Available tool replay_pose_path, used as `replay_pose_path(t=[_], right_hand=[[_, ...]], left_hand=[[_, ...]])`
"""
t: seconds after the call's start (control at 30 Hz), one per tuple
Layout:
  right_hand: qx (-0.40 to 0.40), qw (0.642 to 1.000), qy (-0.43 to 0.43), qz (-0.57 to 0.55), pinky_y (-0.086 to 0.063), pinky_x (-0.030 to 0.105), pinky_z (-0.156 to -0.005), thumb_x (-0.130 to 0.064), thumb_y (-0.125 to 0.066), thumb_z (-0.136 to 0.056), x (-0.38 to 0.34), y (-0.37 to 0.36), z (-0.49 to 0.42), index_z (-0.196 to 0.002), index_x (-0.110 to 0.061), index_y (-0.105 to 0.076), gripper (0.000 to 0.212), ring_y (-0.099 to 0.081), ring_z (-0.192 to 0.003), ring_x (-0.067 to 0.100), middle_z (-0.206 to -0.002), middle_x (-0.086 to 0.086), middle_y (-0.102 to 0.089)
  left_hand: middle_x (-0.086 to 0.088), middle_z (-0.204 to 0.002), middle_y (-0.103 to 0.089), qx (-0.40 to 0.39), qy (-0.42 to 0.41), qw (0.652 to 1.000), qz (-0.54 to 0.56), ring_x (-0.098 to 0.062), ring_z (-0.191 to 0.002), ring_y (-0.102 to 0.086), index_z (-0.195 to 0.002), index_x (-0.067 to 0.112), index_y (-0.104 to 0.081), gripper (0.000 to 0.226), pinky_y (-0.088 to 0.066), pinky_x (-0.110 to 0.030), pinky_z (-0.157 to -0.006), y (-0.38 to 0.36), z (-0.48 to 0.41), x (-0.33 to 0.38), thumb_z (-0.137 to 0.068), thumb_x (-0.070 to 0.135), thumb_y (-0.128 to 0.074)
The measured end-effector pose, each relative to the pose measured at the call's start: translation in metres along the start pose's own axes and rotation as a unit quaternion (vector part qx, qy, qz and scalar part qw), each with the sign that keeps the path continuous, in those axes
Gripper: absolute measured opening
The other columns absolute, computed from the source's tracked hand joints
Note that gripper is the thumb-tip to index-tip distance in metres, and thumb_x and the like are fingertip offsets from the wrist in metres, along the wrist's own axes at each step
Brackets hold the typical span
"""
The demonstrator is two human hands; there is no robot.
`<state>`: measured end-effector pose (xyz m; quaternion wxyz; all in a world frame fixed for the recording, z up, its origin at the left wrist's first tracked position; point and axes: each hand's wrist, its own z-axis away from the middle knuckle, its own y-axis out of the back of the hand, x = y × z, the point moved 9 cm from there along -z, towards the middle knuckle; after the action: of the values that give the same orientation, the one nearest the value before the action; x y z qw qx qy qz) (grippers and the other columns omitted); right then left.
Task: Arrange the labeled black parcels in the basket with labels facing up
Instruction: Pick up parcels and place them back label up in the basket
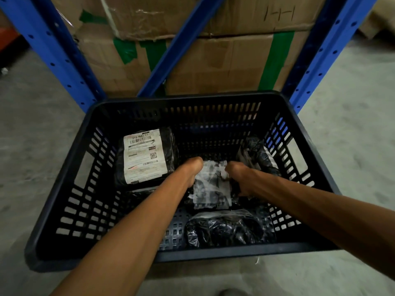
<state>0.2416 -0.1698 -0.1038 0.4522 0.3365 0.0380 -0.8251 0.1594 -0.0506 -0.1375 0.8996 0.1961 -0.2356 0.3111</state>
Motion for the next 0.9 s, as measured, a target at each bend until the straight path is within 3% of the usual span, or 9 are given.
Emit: replay_pose_path(t=[0.1,0.23,0.33,0.43,0.53,0.57,0.67,0.77,0.9], right_hand=[[-0.013,1.0,-0.018,0.014,-0.051,0.025,-0.042,-0.016,-0.04,-0.102,-0.001,0.003,0.009,-0.073,-0.003,-0.057,0.036,-0.058,-0.062,0.023,-0.075,0.008,-0.062],[-0.028,0.999,0.023,0.001,-0.034,0.013,-0.019,-0.017,-0.04,-0.102,-0.008,0.005,0.015,-0.067,-0.007,-0.052,0.038,-0.059,-0.034,0.017,-0.047,0.007,-0.061],[-0.031,0.999,0.007,-0.033,-0.056,0.023,-0.059,-0.03,-0.047,-0.099,-0.008,0.008,0.023,-0.073,-0.011,-0.053,0.032,-0.064,-0.053,0.02,-0.063,0.007,-0.07],[-0.032,0.998,0.042,-0.047,-0.053,0.02,-0.05,-0.035,-0.047,-0.101,-0.023,0.014,0.038,-0.079,-0.014,-0.062,0.034,-0.068,-0.06,0.016,-0.069,0.0,-0.07],[-0.01,0.993,0.11,-0.041,-0.052,0.037,-0.097,-0.047,-0.042,-0.099,-0.046,0.021,0.052,-0.137,-0.016,-0.053,0.05,-0.061,-0.121,0.03,-0.131,0.007,-0.062],[0.006,0.991,0.131,-0.035,-0.045,0.045,-0.106,-0.05,-0.043,-0.097,-0.054,0.025,0.061,-0.141,-0.016,-0.047,0.056,-0.055,-0.126,0.035,-0.138,0.011,-0.057],[0.043,0.976,0.214,-0.003,-0.049,0.045,-0.097,-0.047,-0.044,-0.095,-0.08,0.035,0.087,-0.119,-0.02,-0.061,0.04,-0.063,-0.105,0.027,-0.115,0.008,-0.068],[0.023,0.945,0.327,-0.004,-0.048,0.024,-0.072,-0.027,-0.049,-0.1,-0.096,0.031,0.117,-0.108,-0.025,-0.07,0.023,-0.061,-0.083,0.006,-0.094,-0.005,-0.069],[-0.007,0.877,0.48,0.014,-0.058,0.024,-0.08,-0.004,-0.063,-0.094,-0.114,0.007,0.152,-0.102,-0.022,-0.078,0.025,-0.072,-0.083,0.009,-0.088,0.001,-0.079]], left_hand=[[-0.019,-0.158,-0.031,-0.001,-0.023,1.0,-0.019,-0.037,-0.143,-0.033,-0.15,0.002,-0.032,0.051,-0.03,-0.049,-0.117,0.003,0.001,0.002,-0.103,0.021,-0.025],[-0.018,-0.161,-0.024,-0.025,-0.026,0.999,-0.016,-0.038,-0.146,-0.027,-0.153,0.004,-0.023,0.055,-0.027,-0.052,-0.118,0.004,0.011,0.009,-0.103,0.026,-0.026],[-0.017,-0.16,-0.027,-0.025,-0.049,0.998,-0.004,-0.037,-0.145,-0.029,-0.153,0.007,-0.027,0.056,-0.028,-0.05,-0.118,0.006,0.025,0.019,-0.104,0.035,-0.024],[-0.013,-0.157,-0.034,0.002,-0.11,0.994,0.012,-0.032,-0.14,-0.037,-0.151,0.015,-0.034,0.055,-0.033,-0.042,-0.114,0.016,0.043,0.041,-0.104,0.041,-0.024],[-0.009,-0.153,-0.041,0.033,-0.167,0.984,0.057,-0.032,-0.135,-0.044,-0.148,0.028,-0.037,0.054,-0.037,-0.039,-0.108,0.034,0.058,0.059,-0.1,0.051,-0.026],[-0.009,-0.152,-0.044,0.024,-0.177,0.981,0.079,-0.032,-0.135,-0.045,-0.148,0.031,-0.036,0.056,-0.036,-0.043,-0.111,0.038,0.064,0.065,-0.098,0.056,-0.027],[-0.01,-0.136,-0.061,-0.006,-0.178,0.974,0.138,-0.03,-0.12,-0.06,-0.139,0.028,-0.053,0.07,-0.049,-0.045,-0.1,0.055,0.082,0.078,-0.084,0.071,-0.04],[-0.01,-0.11,-0.075,-0.02,-0.183,0.963,0.198,-0.027,-0.094,-0.072,-0.124,0.023,-0.066,0.065,-0.058,-0.037,-0.079,0.072,0.096,0.086,-0.08,0.068,-0.054],[-0.017,-0.085,-0.075,-0.076,-0.207,0.936,0.275,-0.028,-0.078,-0.07,-0.096,0.008,-0.071,0.059,-0.054,-0.032,-0.073,0.074,0.109,0.087,-0.089,0.06,-0.044]])
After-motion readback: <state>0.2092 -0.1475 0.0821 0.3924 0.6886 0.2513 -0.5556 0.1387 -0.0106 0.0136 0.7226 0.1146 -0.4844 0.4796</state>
